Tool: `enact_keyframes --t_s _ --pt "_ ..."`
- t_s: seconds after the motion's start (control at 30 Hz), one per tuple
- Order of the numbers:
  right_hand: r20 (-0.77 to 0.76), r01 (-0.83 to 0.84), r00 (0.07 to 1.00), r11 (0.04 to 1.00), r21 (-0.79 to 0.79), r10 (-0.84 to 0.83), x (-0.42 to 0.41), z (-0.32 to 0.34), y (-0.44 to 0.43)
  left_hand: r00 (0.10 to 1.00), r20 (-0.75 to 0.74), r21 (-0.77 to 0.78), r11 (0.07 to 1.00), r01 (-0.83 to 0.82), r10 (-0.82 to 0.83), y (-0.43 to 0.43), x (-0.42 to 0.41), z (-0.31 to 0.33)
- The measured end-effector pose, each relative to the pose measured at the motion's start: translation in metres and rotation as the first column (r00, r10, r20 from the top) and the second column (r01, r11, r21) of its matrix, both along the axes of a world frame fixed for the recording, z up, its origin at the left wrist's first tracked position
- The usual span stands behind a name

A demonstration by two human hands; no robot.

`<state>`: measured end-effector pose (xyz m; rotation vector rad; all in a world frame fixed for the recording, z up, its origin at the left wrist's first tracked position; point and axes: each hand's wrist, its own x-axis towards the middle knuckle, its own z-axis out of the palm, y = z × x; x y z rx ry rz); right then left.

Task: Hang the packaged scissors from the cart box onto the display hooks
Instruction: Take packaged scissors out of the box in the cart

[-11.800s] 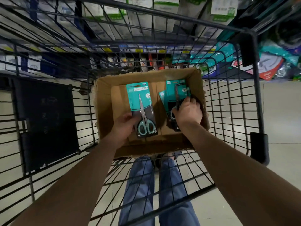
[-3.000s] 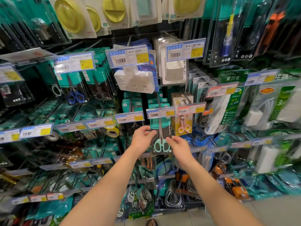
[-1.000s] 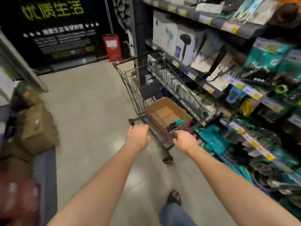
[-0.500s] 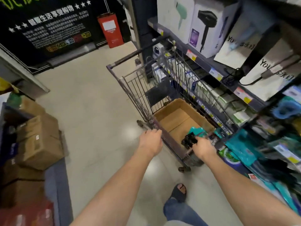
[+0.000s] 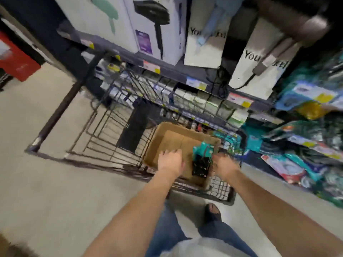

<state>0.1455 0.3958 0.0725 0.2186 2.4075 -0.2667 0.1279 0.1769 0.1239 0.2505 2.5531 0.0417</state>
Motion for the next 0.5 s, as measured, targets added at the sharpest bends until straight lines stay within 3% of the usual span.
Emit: enact_keyframes --t_s 0.1,0.27,0.4,0.5 --pt "0.001 0.119 0.993 0.99 0.071 -0.119 -0.006 0.01 -0.004 0.989 0.035 -0.01 0.989 0.144 -0.144 -0.005 -0.049 -0.013" --pt "0.047 0.176 0.982 0.978 0.115 -0.182 -0.015 0.028 -0.028 0.958 0.059 0.017 0.96 0.281 -0.281 -0.004 -0.096 -0.035" --pt "0.011 0.313 0.949 0.946 0.082 -0.315 -0.014 0.01 -0.033 0.934 0.137 0.04 0.944 0.328 -0.33 0.012 -0.107 -0.052" --pt "0.001 0.325 0.945 0.943 0.071 -0.326 -0.011 -0.009 -0.03 0.93 0.168 0.058 0.945 0.321 -0.327 0.023 -0.106 -0.072"
